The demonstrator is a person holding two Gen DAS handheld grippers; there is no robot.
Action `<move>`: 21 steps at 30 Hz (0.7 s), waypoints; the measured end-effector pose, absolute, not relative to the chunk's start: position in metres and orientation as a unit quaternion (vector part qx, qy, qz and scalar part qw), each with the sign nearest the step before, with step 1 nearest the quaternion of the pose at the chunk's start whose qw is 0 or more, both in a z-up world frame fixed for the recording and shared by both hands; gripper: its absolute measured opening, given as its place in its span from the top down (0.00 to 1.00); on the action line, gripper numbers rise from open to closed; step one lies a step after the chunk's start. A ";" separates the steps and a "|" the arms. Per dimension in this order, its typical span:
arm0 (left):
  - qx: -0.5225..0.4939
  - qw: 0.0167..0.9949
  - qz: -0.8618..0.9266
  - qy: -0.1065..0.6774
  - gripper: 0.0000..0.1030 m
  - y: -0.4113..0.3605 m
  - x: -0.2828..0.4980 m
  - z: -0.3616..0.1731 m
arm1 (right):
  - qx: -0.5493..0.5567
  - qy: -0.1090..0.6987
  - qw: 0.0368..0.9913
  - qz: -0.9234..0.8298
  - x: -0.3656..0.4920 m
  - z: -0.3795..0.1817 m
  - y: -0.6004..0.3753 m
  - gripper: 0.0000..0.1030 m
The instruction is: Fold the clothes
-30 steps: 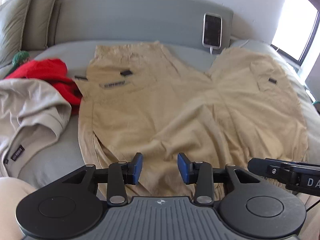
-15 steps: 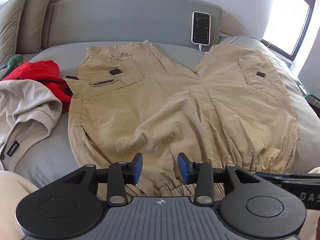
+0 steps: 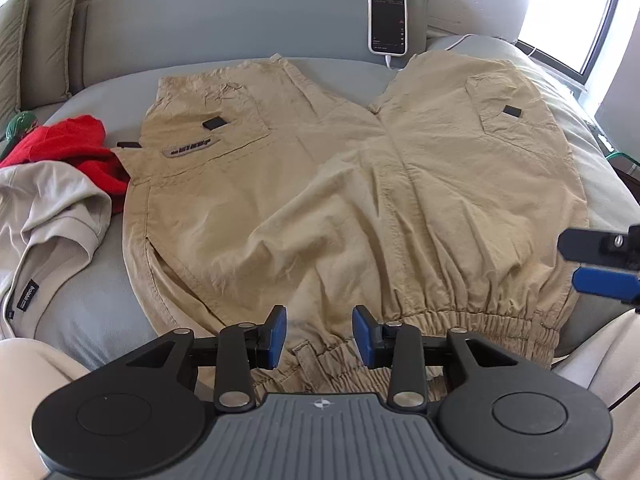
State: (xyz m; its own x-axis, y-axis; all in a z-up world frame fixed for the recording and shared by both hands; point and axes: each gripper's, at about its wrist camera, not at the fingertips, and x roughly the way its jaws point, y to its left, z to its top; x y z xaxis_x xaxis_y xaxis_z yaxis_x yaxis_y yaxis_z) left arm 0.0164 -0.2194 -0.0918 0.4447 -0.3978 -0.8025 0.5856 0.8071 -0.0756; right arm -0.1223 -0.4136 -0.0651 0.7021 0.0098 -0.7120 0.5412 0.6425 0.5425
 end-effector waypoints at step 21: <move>0.211 0.797 -0.479 0.300 0.50 -0.412 -0.082 -0.092 | 0.430 0.287 0.818 -0.252 -0.185 -0.043 -0.570 0.32</move>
State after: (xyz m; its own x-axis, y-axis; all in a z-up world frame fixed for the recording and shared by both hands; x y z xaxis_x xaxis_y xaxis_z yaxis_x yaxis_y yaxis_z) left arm -0.0821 -0.4124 -0.0922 0.3604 -0.6372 -0.6812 0.8910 0.4513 0.0493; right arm -0.1851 -0.5698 -0.0427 0.7080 -0.1652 -0.6866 0.6593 0.5032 0.5587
